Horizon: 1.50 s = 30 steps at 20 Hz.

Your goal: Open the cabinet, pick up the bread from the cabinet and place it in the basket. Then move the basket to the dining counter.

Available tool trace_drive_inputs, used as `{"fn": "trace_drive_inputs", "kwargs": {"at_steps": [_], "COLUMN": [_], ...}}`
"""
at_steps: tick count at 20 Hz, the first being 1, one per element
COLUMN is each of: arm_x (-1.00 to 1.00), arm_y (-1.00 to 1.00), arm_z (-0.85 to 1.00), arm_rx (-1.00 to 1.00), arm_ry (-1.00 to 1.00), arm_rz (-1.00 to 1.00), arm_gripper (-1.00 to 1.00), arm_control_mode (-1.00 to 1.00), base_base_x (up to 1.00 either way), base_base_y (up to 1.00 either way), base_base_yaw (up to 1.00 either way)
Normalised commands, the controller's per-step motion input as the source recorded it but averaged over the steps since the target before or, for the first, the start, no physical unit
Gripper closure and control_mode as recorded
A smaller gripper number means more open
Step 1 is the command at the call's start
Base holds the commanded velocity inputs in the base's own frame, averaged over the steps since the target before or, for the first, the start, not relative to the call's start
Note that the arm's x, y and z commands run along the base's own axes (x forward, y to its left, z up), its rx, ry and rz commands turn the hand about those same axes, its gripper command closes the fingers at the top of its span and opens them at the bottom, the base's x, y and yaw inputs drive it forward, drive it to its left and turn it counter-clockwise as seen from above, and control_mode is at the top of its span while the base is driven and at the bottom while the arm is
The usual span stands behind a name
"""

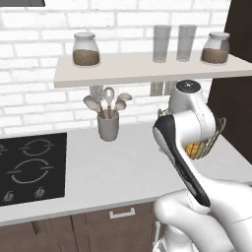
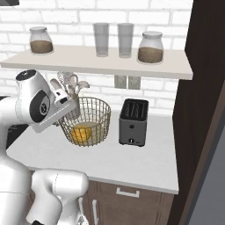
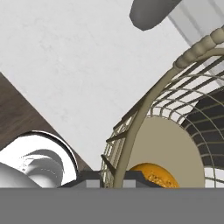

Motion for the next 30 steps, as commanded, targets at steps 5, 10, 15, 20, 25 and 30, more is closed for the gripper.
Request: {"fn": "trace_drive_inputs", "kwargs": {"at_steps": [5,10,15,20,25,30], "arm_x": [0.00,-0.01,-0.05,0.00,0.00,0.00], "arm_y": [0.00,0.00,0.01,0.00,0.00,0.00], "arm_z": [-0.01,0.00,0.00,0.00,0.00,0.00], "arm_rx": [0.00,0.00,0.00,0.00,0.00,0.00], "arm_ry": [-0.02,-0.03,0.00,0.00,0.00,0.00], "arm_rz": [0.00,0.00,0.00,0.00,0.00,0.00], "arm_gripper": [1.00,1.00,1.00,1.00,1.00,1.00], "arm_control_mode": [-1.00,-1.00,1.00,1.00,1.00,1.00], "base_base_x": [0.00,0.00,-0.51,-0.95,-0.77,-0.36], "base_base_y": [0.00,0.00,0.21,0.53,0.94,0.98], "base_base_yaw": [0.00,0.00,0.00,0.03,0.33,0.77]}}
